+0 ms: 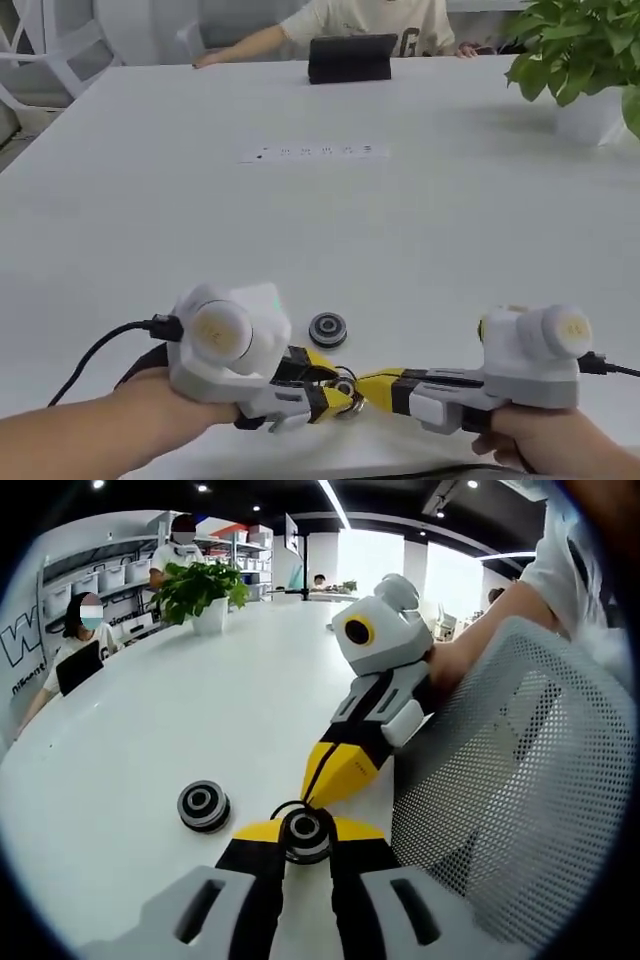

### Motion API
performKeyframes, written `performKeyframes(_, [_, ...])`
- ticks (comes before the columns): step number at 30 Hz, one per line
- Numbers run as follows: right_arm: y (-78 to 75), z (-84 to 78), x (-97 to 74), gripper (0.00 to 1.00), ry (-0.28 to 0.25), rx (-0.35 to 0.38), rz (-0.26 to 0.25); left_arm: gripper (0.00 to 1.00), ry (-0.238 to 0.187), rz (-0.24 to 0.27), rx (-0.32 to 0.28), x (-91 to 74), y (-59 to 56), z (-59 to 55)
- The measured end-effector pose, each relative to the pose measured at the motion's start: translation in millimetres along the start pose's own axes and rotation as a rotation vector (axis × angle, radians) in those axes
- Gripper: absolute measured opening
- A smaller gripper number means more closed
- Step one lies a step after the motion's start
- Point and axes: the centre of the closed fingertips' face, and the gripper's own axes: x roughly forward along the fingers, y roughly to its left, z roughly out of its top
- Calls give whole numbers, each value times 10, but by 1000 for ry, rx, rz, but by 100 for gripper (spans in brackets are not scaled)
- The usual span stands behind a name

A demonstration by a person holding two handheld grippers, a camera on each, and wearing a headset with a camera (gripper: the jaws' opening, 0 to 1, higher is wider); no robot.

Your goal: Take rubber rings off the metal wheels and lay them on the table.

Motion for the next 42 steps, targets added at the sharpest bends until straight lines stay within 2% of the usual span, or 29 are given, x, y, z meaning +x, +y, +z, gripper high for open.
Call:
performKeyframes(10, [54, 42, 5, 0, -4, -2, 19, 21, -24, -17, -5, -129, -29, 60])
performKeyframes(24, [133, 162, 54, 0, -14, -15, 47, 36, -76, 5, -24, -438, 46, 143])
performKeyframes(33, [158, 230, 93, 0, -13, -25, 61, 45, -101, 44, -37, -625, 115, 149])
performKeyframes(42, [172, 252, 167, 0, 3, -30, 74, 56, -103, 53, -66, -741, 127, 96])
